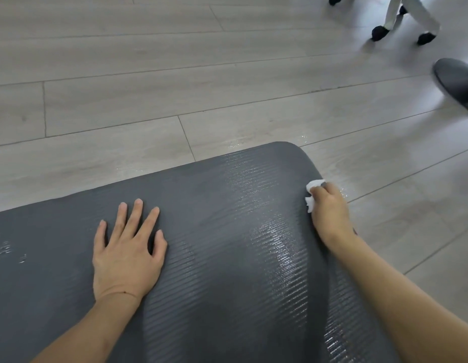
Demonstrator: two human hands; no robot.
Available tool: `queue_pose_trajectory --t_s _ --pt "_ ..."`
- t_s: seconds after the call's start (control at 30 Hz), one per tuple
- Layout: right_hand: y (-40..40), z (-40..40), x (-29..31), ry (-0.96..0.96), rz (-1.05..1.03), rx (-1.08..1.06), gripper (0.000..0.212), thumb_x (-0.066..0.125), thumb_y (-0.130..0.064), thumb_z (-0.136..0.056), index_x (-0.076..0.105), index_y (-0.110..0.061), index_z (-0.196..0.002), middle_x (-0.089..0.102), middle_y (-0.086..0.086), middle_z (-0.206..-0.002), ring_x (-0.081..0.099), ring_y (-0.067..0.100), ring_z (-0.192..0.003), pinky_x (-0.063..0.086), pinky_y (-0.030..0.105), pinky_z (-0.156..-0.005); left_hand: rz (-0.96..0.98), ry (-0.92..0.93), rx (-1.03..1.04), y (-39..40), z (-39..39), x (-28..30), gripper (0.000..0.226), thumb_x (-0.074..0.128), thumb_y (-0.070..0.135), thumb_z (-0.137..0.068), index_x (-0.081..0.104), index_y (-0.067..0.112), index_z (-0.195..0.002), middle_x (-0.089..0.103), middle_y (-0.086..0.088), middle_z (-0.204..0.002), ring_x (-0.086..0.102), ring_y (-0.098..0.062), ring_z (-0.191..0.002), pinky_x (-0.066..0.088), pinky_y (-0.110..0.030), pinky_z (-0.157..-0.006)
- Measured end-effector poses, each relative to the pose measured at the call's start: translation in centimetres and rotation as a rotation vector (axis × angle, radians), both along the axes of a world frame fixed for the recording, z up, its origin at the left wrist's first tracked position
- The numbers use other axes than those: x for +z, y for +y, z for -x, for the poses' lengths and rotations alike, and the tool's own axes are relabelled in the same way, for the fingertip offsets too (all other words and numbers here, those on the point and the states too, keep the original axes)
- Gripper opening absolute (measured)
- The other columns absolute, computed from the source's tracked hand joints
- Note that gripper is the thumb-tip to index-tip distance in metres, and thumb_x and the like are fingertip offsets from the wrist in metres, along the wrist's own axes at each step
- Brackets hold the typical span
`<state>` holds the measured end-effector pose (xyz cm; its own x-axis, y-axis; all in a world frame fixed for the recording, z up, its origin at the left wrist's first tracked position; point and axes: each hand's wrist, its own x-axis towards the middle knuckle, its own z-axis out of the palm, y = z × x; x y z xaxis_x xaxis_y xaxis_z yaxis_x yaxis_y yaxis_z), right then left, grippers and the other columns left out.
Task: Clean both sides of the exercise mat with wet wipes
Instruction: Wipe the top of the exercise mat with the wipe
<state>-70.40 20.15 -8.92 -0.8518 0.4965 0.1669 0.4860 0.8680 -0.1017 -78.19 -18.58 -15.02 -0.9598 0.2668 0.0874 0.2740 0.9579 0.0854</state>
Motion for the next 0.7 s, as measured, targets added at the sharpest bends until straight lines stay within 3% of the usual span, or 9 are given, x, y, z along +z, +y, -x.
queue_pose_trajectory --t_s 0.1,0.17,0.27,0.33,0.4,0.47,0.53,0.63,0.7 --pt "-8.0 0.7 -1.5 0.037 0.296 0.034 0.017 0.055 -0.012 -0.086 0.067 -0.016 -0.098 0.064 0.009 -0.097 0.061 0.017 -0.087 0.044 0.033 -0.081 -0.008 -0.011 0.003 -0.1 0.0 0.1 0.06 0.022 0.052 -0.102 0.046 0.034 -0.154 0.03 0.004 -0.167 0.018 -0.017 -0.158 0.016 -0.05 -0.127" --pt "-15.2 0.0 -2.6 0.091 0.449 0.287 0.012 0.058 -0.009 -0.088 0.066 -0.012 -0.097 0.065 0.013 -0.089 0.058 0.007 -0.078 0.046 0.03 -0.078 -0.008 -0.012 -0.001 -0.1 0.0 0.1 0.061 0.022 0.052 -0.102 0.045 0.034 -0.155 0.03 0.005 -0.167 0.018 -0.017 -0.158 0.015 -0.05 -0.127" --pt "-17.5 -0.9 -2.4 0.013 0.339 0.719 0.018 0.061 -0.013 -0.09 0.061 -0.015 -0.108 0.06 0.005 -0.099 0.055 0.015 -0.089 0.049 0.03 -0.077 -0.02 -0.014 -0.004 -0.2 0.0 0.0 0.061 0.022 0.053 -0.102 0.047 0.034 -0.154 0.03 0.004 -0.167 0.018 -0.017 -0.158 0.015 -0.049 -0.127" --pt "-11.1 -0.3 -1.5 0.022 0.335 0.571 0.008 0.057 -0.024 -0.094 0.063 -0.019 -0.096 0.064 -0.001 -0.085 0.059 0.013 -0.082 0.048 0.037 -0.078 -0.009 -0.005 -0.003 -0.2 0.0 0.0 0.061 0.021 0.053 -0.102 0.046 0.034 -0.154 0.029 0.005 -0.167 0.017 -0.016 -0.158 0.015 -0.049 -0.127" --pt "-2.9 0.0 -0.4 0.002 0.112 0.284 0.016 0.052 -0.029 -0.093 0.064 -0.019 -0.089 0.067 -0.006 -0.082 0.062 0.005 -0.077 0.049 0.038 -0.079 -0.008 -0.001 0.002 -0.1 0.1 0.0 0.061 0.022 0.053 -0.102 0.046 0.034 -0.154 0.03 0.005 -0.166 0.018 -0.016 -0.158 0.015 -0.049 -0.127" --pt "2.2 -0.3 -0.1 -0.033 -0.03 0.042 0.018 0.051 -0.031 -0.089 0.065 -0.021 -0.094 0.07 -0.006 -0.089 0.067 0.013 -0.087 0.051 0.039 -0.086 -0.016 -0.004 0.007 -0.1 0.1 0.1 0.061 0.022 0.053 -0.102 0.047 0.034 -0.154 0.031 0.004 -0.166 0.019 -0.017 -0.157 0.014 -0.049 -0.127" --pt "1.5 -0.1 -1.0 0.023 0.114 -0.111 0.016 0.053 -0.021 -0.09 0.066 -0.017 -0.099 0.066 -0.001 -0.105 0.063 0.022 -0.099 0.046 0.032 -0.088 -0.01 -0.002 0.005 0.0 0.0 0.1 0.06 0.022 0.053 -0.102 0.047 0.034 -0.154 0.032 0.004 -0.166 0.019 -0.017 -0.157 0.015 -0.049 -0.127" --pt "-7.4 -0.9 -2.0 0.085 0.3 -0.036 0.012 0.055 -0.012 -0.089 0.066 -0.011 -0.095 0.066 0.005 -0.095 0.062 0.025 -0.088 0.044 0.027 -0.082 -0.009 -0.005 0.007 0.0 0.0 0.1 0.06 0.023 0.052 -0.102 0.048 0.034 -0.153 0.032 0.004 -0.166 0.02 -0.017 -0.157 0.016 -0.05 -0.127" --pt "-14.1 -2.3 -2.5 0.014 0.438 0.291 0.017 0.054 -0.008 -0.09 0.064 -0.013 -0.102 0.068 0.006 -0.095 0.061 0.023 -0.088 0.047 0.031 -0.081 -0.006 -0.006 0.001 0.0 0.0 0.2 0.06 0.023 0.052 -0.101 0.048 0.034 -0.153 0.033 0.004 -0.166 0.02 -0.017 -0.157 0.015 -0.049 -0.127"
